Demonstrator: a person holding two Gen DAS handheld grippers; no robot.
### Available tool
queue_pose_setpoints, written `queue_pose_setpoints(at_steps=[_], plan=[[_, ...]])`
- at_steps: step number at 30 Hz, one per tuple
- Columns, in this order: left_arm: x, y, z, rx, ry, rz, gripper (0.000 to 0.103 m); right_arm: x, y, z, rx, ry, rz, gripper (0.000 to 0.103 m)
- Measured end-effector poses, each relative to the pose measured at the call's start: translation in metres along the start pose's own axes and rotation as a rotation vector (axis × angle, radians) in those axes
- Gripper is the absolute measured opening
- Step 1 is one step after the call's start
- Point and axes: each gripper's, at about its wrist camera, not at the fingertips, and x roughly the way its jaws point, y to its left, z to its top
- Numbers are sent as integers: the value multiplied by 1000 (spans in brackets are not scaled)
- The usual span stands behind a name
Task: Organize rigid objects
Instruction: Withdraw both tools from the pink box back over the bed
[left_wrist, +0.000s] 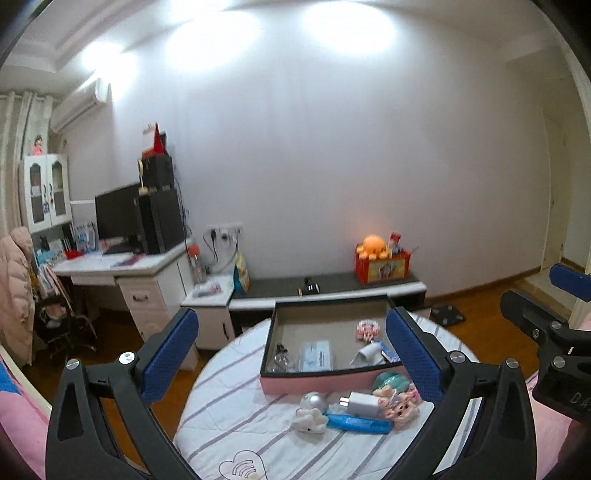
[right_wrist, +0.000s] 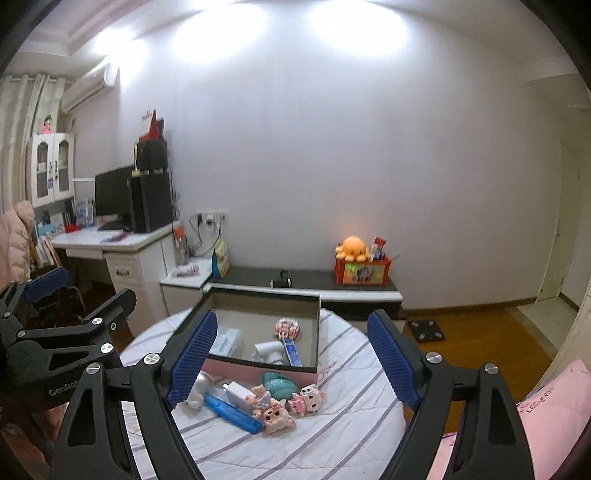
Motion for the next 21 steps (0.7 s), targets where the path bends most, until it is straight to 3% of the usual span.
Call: queue_pose_setpoints(at_steps=[2, 3, 8, 21], plan=[[-11, 1, 3, 3, -24, 3, 103, -13, 1, 1, 8, -31, -27, 102], [-16, 1, 5, 3, -34, 3, 103, -20, 1, 2, 7, -53, -46, 103], [-38, 5, 8, -8, -75, 1, 103, -46, 10, 6, -30, -119, -82, 103], [-48, 7, 2, -10, -85, 18, 103, -54, 13, 4, -45, -125, -76, 103]])
